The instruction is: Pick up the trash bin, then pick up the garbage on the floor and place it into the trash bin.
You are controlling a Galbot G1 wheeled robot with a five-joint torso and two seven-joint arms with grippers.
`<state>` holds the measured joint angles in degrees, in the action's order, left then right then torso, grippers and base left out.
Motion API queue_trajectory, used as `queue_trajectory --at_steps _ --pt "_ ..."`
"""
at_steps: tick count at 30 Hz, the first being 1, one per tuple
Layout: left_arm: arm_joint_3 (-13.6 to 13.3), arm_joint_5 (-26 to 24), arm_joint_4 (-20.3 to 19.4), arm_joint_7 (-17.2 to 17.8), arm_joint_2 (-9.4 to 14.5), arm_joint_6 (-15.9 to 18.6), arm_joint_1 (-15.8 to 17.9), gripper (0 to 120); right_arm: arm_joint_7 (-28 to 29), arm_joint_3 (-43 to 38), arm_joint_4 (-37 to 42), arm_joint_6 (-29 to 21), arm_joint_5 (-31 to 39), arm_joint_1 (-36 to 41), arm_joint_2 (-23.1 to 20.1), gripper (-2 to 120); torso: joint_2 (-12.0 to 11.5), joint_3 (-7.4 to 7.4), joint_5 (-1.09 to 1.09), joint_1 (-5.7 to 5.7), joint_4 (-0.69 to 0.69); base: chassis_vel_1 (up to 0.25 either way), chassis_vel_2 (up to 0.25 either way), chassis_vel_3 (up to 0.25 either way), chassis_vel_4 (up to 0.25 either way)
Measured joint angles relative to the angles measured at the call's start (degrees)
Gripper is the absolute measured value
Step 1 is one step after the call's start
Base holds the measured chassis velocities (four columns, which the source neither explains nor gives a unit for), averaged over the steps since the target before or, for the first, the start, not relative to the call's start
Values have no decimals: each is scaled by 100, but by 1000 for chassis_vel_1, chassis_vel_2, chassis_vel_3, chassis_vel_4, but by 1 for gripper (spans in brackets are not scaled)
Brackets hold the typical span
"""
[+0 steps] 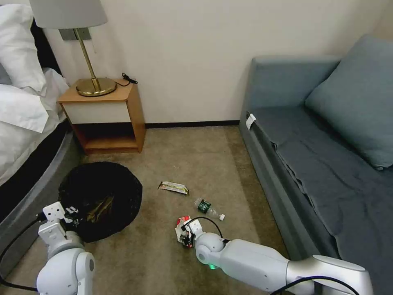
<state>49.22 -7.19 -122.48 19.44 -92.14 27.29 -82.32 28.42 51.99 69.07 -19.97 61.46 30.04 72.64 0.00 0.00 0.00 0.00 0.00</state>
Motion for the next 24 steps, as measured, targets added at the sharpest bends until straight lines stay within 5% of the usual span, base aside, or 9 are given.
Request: queue_trajectory --at_steps 11,24 --pt "-16 25 5 -7 0 0 27 1 -69 17 76 82 -7 23 -39 2 0 0 0 0 0 0 0 0 0" --pt "-18 29 13 -11 0 14 12 1 -68 -160 580 162 -10 5 -335 0 0 0 0 0 0 0 0 0 0"
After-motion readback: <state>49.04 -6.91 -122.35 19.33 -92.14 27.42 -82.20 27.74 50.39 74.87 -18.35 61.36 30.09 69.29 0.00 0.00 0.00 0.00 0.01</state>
